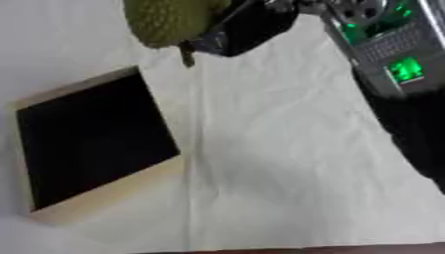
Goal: Pick up objects on the table and place them in the box.
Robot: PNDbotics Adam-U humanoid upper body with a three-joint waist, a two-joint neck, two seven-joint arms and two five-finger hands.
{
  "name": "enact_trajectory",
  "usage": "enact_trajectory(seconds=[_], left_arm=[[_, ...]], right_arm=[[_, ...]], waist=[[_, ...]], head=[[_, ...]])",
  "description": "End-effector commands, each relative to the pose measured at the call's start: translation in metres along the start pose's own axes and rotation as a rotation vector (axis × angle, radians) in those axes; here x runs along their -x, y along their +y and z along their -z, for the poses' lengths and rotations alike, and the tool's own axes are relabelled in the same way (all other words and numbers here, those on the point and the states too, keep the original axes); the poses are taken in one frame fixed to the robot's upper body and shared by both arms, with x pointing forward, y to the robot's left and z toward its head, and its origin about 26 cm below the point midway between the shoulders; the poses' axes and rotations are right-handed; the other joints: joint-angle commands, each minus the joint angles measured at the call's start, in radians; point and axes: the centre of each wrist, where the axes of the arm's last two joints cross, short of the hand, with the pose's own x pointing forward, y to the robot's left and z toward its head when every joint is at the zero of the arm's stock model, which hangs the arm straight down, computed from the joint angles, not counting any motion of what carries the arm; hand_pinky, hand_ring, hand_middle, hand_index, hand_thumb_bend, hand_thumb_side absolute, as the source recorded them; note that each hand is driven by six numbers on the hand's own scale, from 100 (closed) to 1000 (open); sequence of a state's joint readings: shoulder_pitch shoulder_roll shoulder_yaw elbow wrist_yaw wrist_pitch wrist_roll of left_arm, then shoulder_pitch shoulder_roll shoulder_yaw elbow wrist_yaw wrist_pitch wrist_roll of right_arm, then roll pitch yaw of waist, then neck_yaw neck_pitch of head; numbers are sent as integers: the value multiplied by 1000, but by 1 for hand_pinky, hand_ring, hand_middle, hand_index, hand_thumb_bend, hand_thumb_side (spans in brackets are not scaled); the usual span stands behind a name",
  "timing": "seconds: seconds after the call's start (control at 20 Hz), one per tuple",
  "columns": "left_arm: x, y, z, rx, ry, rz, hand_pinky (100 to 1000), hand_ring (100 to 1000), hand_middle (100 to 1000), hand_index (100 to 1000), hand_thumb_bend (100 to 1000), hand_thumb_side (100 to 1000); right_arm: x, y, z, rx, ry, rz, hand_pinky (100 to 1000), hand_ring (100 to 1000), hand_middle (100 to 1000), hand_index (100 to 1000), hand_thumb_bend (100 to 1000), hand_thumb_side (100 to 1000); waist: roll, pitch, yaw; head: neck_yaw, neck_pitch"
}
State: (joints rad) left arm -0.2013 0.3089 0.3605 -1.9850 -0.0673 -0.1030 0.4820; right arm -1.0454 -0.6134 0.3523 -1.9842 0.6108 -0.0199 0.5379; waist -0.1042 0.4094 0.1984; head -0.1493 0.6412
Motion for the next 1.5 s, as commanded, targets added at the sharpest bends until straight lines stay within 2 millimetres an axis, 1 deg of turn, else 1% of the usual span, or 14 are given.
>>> enact_trajectory(seconds=[0.05, 0.35, 0.4, 0.45, 0.5, 0.55, 0.6, 0.95, 1.0, 1.2, 1.3, 1.4, 1.45, 1.5], left_arm=[[-6, 1, 5, 8, -28, -2, 499, 491, 557, 704, 264, 576], [-6, 0, 4, 9, -25, -7, 499, 491, 556, 703, 264, 576], [-6, 0, 4, 9, -24, -8, 499, 491, 557, 703, 253, 582], [-6, 0, 4, 9, -23, -9, 499, 491, 556, 703, 264, 576], [-6, 0, 4, 10, -23, -11, 499, 491, 556, 703, 264, 576], [-6, -1, 4, 11, -23, -12, 498, 490, 556, 703, 265, 576], [-6, -1, 4, 12, -23, -13, 498, 490, 556, 703, 265, 576], [-6, -3, 3, 16, -17, -24, 498, 490, 556, 703, 261, 579], [-6, -3, 3, 17, -16, -25, 498, 490, 556, 703, 264, 577], [-6, -3, 3, 18, -14, -28, 498, 490, 556, 703, 264, 577], [-6, -4, 3, 18, -13, -28, 498, 490, 556, 703, 264, 577], [-6, -3, 3, 18, -12, -27, 498, 490, 556, 703, 264, 578], [-6, -3, 3, 18, -12, -27, 498, 490, 556, 703, 263, 578], [-6, -3, 3, 18, -12, -27, 498, 490, 556, 703, 264, 577]], right_arm=[[-19, -2, 15, -3, -41, -17, 617, 412, 424, 611, 398, 100], [-51, 13, 39, -63, -79, -21, 617, 423, 427, 605, 390, 100], [-55, 16, 42, -74, -82, -15, 616, 424, 427, 605, 472, 100], [-59, 20, 46, -86, -83, -9, 614, 422, 426, 604, 388, 100], [-61, 24, 50, -97, -82, -1, 613, 422, 426, 604, 387, 100], [-62, 29, 54, -110, -78, 5, 611, 425, 425, 604, 405, 100], [-63, 35, 59, -124, -71, 11, 610, 425, 426, 603, 385, 100], [-63, 80, 91, -173, -1, 41, 606, 427, 429, 609, 387, 100], [-63, 85, 94, -180, 5, 41, 607, 429, 432, 612, 371, 100], [-60, 102, 101, -189, 63, 31, 636, 477, 511, 707, 333, 100], [-59, 107, 102, -185, 89, 22, 673, 543, 596, 773, 324, 100], [-59, 111, 102, -186, 93, 7, 714, 638, 703, 838, 387, 100], [-60, 111, 101, -188, 85, -2, 751, 695, 745, 861, 419, 100], [-60, 111, 101, -189, 72, -13, 769, 723, 764, 873, 442, 100]], waist=[[5, -28, 5], [2, -28, 16], [1, -27, 18], [1, -27, 20], [0, -26, 22], [0, -26, 25], [-1, -26, 27], [-4, -23, 39], [-4, -22, 40], [-5, -21, 42], [-4, -20, 41], [-4, -20, 39], [-3, -20, 38], [-3, -20, 37]], head=[[-9, 6], [-26, 11], [-29, 11], [-31, 12], [-33, 12], [-35, 13], [-36, 13], [-50, 12], [-51, 12], [-52, 11], [-51, 10], [-50, 10], [-50, 10], [-50, 10]])
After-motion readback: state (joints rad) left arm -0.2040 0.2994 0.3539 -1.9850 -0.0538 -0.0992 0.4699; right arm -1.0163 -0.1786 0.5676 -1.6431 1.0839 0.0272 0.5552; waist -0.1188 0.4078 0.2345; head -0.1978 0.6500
